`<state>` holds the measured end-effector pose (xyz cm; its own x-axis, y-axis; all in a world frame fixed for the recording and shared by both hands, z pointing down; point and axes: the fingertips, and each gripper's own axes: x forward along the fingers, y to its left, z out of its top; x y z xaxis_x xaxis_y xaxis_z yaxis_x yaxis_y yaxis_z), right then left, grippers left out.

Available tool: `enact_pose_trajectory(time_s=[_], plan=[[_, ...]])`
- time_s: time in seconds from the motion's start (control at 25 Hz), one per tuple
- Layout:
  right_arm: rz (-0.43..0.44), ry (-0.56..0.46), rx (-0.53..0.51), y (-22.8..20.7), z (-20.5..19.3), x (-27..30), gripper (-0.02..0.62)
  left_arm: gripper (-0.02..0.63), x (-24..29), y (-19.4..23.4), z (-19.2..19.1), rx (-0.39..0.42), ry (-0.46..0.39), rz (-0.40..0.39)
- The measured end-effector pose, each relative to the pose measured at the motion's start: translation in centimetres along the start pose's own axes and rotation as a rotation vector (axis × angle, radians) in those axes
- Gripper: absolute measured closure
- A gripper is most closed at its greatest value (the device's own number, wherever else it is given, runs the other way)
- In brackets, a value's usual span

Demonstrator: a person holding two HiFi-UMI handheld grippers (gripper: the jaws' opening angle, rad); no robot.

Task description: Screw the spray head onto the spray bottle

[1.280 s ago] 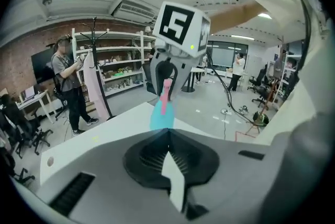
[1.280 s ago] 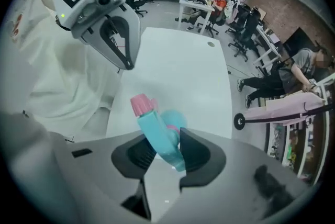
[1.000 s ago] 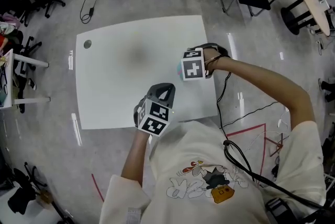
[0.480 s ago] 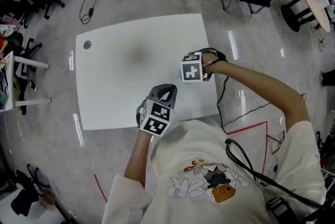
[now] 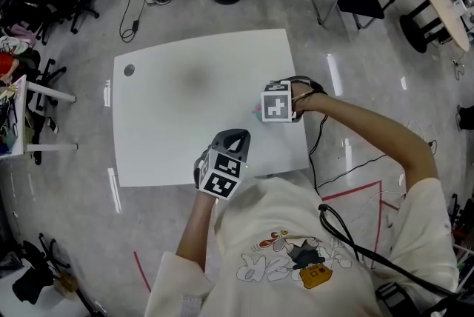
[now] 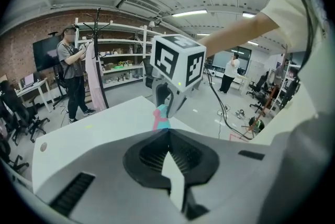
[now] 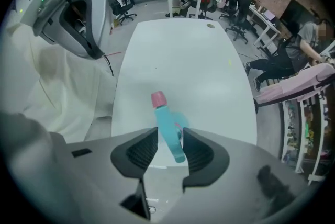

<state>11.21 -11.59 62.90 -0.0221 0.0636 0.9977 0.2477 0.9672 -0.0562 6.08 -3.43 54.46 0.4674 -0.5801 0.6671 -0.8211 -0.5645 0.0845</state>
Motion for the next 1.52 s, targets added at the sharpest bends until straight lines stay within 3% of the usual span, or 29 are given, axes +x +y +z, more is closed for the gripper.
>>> enact_pose_trajectory(time_s=[0.24,0.44,0.6,0.68,0.76,1.0,1.16,1.32,1.52], plan=[[-0.031,-0.169,0.079,2.1,-2.1,-4.5,0.463,0.598,-0.7,-1.8,1.7,-0.050,-0.017,0.094],[-0.141,-0.350,0.159,3.5,-3.7,-7.3,0.463,0.600,-1.9,-3.8,4.1,-0.098,-0.041,0.172],[-0.200,-0.653,0.332,4.9,-4.2,-10.1,0.470,0.600,-2.1,-5.3,5.0,-0.119,-0.059,0.222],[-0.245,-0.806,0.458,5.8,-4.9,-10.9,0.516,0.600,-2.2,-6.1,5.4,-0.125,-0.070,0.239],[-0.288,-0.885,0.565,6.7,-6.1,-11.0,0.588,0.600,-1.9,-6.7,5.9,-0.117,-0.082,0.262],[-0.337,-0.974,0.725,10.5,-6.7,-9.8,0.589,0.600,-1.2,-8.4,5.7,-0.150,-0.115,0.309],[-0.321,-1.029,0.790,11.7,-7.2,-8.9,0.590,0.600,0.2,-10.4,4.1,-0.117,-0.094,0.323],[-0.313,-1.043,0.796,12.6,-7.1,-9.2,0.590,0.600,-0.2,-11.8,3.3,-0.135,-0.084,0.314],[-0.334,-1.053,0.780,11.6,-7.6,-11.3,0.591,0.600,-0.9,-12.5,5.2,-0.161,-0.102,0.312]])
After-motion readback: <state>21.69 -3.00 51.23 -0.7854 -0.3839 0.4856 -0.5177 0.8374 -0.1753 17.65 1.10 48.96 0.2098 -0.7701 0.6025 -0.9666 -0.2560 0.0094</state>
